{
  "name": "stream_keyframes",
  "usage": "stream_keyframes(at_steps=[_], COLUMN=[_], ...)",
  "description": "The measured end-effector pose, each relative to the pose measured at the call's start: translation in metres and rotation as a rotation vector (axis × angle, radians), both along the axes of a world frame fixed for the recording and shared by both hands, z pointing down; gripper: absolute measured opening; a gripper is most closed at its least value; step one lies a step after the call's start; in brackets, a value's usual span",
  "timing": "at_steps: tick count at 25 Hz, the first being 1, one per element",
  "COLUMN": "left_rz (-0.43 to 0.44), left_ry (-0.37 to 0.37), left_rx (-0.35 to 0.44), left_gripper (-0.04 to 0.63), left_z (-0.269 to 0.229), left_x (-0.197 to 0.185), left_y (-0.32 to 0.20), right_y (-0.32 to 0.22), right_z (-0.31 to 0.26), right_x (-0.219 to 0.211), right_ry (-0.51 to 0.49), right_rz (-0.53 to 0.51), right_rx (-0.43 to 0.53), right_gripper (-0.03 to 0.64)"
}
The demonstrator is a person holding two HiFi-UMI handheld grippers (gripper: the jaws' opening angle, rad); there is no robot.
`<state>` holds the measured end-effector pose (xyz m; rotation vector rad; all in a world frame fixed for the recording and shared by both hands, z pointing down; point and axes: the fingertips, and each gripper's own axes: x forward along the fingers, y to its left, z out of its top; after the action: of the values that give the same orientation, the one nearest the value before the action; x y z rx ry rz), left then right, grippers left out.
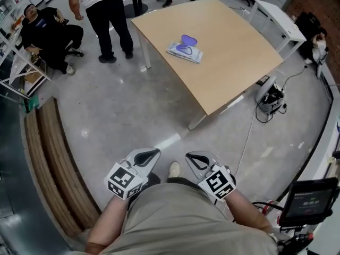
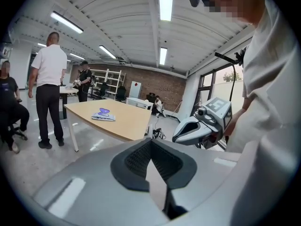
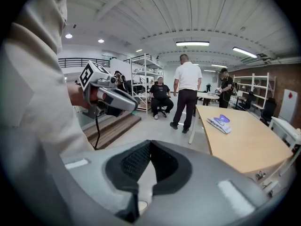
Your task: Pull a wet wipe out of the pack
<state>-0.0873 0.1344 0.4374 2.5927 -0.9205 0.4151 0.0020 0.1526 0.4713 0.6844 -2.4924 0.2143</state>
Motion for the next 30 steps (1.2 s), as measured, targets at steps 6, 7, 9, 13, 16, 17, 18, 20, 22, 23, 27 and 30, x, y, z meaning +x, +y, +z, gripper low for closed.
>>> stream_keyframes(at_steps=[6, 7, 9, 13, 16, 17, 18, 20, 22, 23, 27, 30], left_rz=[0.017, 0.024, 0.044, 0.093, 0.118, 0.127, 0.141, 0.184, 0.226, 0.242, 0.290, 0.315], left_ry=[-0.008, -0.009, -0.009, 0.002, 0.018, 0.022, 0.025, 0.027, 0.024, 0.025, 0.025, 0.024], left_rx=[-0.015, -0.019, -0.021, -0.008, -0.016, -0.023, -0.025, -0.011, 0.009, 0.013, 0.020, 0.019], left_gripper=[0.005, 0.005, 0.005, 0.005, 0.005, 0.005, 0.005, 0.005, 0.005, 0.005, 0.005, 0.005], left_z=[0.002, 0.005, 0.013, 0.020, 0.023, 0.024, 0.024, 0.016, 0.008, 0.005, 0.002, 0.008], left_x=[0.010, 0.011, 0.013, 0.012, 0.001, -0.003, -0.006, -0.010, -0.016, -0.020, -0.042, -0.060], left_y=[-0.046, -0.054, -0.070, -0.113, -0.149, -0.162, -0.176, -0.202, -0.228, -0.239, -0.276, -0.295], right_y=[-0.041, -0.048, -0.061, -0.093, -0.123, -0.135, -0.148, -0.175, -0.200, -0.212, -0.252, -0.275], right_z=[0.010, 0.012, 0.019, 0.032, 0.032, 0.030, 0.027, 0.019, 0.013, 0.010, 0.009, 0.013], right_x=[0.014, 0.016, 0.020, 0.019, 0.007, 0.003, -0.002, -0.012, -0.024, -0.030, -0.057, -0.075], right_ry=[-0.021, -0.024, -0.026, -0.011, 0.006, 0.010, 0.009, 0.006, 0.008, 0.007, 0.019, 0.035], right_rz=[0.034, 0.045, 0.074, 0.133, 0.153, 0.163, 0.177, 0.203, 0.225, 0.237, 0.274, 0.290], right_rx=[-0.026, -0.028, -0.035, -0.052, -0.054, -0.051, -0.047, -0.035, -0.027, -0.026, -0.017, -0.005], right_gripper=[0.003, 0.003, 0.003, 0.003, 0.003, 0.003, 0.003, 0.003, 0.003, 0.003, 0.003, 0.003])
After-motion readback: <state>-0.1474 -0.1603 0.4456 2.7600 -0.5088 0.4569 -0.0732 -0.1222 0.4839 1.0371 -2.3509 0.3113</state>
